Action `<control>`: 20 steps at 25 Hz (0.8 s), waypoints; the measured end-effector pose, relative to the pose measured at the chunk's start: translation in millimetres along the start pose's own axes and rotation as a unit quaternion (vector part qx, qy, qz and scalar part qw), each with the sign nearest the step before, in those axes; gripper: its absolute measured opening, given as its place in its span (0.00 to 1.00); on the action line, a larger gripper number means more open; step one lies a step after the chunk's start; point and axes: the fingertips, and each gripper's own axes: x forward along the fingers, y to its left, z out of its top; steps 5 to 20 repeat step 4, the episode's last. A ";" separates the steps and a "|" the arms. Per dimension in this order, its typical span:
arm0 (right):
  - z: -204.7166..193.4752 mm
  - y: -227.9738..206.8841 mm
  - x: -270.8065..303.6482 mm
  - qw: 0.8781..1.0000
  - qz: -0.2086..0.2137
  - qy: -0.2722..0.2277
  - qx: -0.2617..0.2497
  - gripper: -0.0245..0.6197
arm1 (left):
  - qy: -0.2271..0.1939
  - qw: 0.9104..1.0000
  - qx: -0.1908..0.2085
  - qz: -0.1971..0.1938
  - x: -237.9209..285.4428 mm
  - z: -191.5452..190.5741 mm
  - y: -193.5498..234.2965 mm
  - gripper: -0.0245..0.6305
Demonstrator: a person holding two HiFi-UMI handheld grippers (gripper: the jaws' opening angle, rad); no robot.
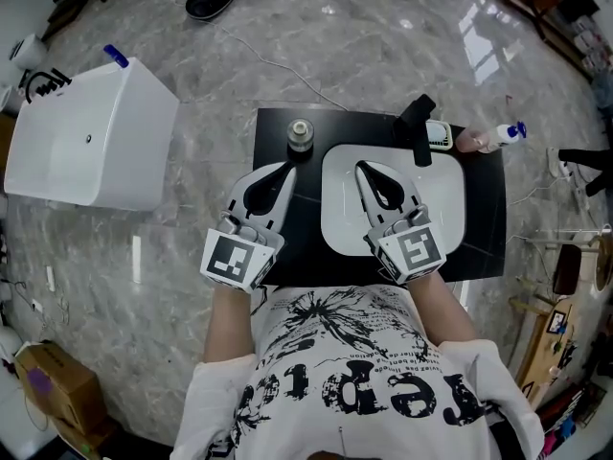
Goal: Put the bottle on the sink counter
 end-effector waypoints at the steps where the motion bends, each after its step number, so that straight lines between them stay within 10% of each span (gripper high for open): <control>1: 0.0 0.9 0.8 1.000 -0.001 0.000 0.000 0.06 | -0.001 1.000 -0.001 0.000 -0.9 0.4 1.1 0.06; 20: -0.7 3.7 3.1 1.000 -0.005 0.002 0.001 0.06 | -0.005 1.000 -0.002 0.001 -4.6 1.8 4.7 0.06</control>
